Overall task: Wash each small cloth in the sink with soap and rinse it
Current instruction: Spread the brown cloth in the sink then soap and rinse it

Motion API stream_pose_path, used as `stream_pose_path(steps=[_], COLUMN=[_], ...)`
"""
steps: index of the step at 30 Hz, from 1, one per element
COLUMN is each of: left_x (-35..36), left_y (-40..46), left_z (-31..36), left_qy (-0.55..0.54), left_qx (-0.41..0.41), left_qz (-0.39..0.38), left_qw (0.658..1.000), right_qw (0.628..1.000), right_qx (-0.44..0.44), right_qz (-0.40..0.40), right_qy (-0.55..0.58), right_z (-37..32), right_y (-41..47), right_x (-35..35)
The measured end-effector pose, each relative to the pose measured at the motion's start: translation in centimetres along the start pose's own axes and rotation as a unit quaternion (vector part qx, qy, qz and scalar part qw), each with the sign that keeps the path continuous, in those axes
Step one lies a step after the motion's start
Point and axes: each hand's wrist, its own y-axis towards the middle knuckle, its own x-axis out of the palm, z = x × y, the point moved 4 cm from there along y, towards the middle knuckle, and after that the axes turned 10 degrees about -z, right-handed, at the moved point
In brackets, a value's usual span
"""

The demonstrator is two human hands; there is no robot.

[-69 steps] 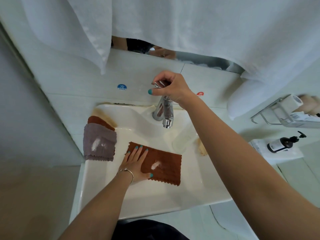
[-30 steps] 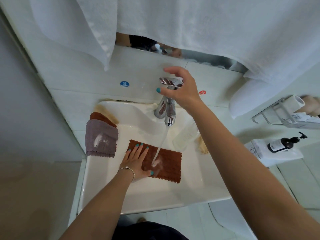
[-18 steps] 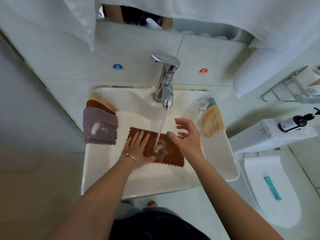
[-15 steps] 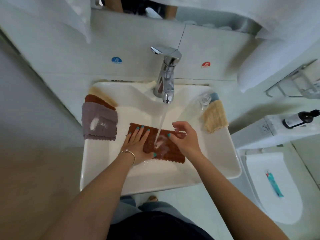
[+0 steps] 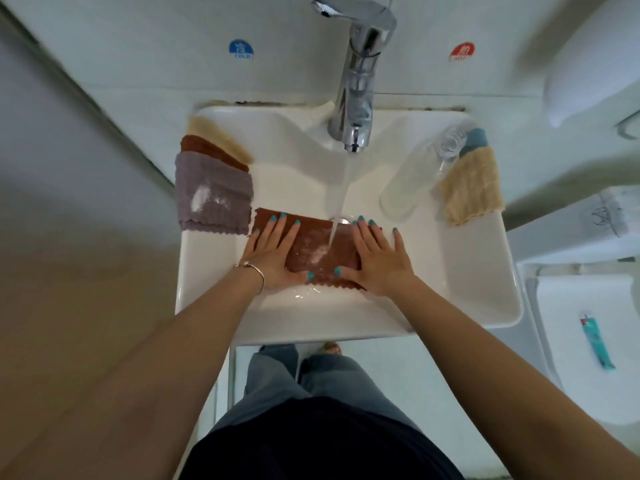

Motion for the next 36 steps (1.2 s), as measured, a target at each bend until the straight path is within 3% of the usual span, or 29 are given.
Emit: stream_pose_path(steps=[6, 14, 19, 27, 30, 36], left_x=[-1.1, -1.3, -0.4, 1.3, 0.8, 0.2], left_y=[2.0, 2.4, 2.1, -1.8, -1.3, -0.3], left_z=[3.5, 6.3, 5.8, 2.4, 3.4, 2.5], left_qy=[-0.027, 0.133, 0.170, 0.172, 0.130, 0.184], left_qx=[0.139, 0.134, 0.103, 0.068, 0.085, 0.086], left_qz=[0.075, 0.026, 0.010, 0.025, 0.022, 0.008], left_qw=[0.987, 0.982, 0.980, 0.982, 0.988, 0.979], right_qw=[0.996, 0.977, 0.980, 0.996, 0.996, 0.995], right_qx=[0.080, 0.159, 0.151, 0.063, 0.075, 0.061], right_qz=[-0.050, -0.075, -0.068, -0.055, -0.050, -0.067], right_qy=[0.000, -0.118, -0.114, -0.044, -0.003, 0.043], right_z=[4.5, 8.6, 8.7, 6.4, 6.8, 6.2], right_y=[-3.1, -5.7, -6.2, -5.7, -6.3, -5.1], right_x=[1.8, 1.5, 1.5, 1.4, 1.5, 1.4])
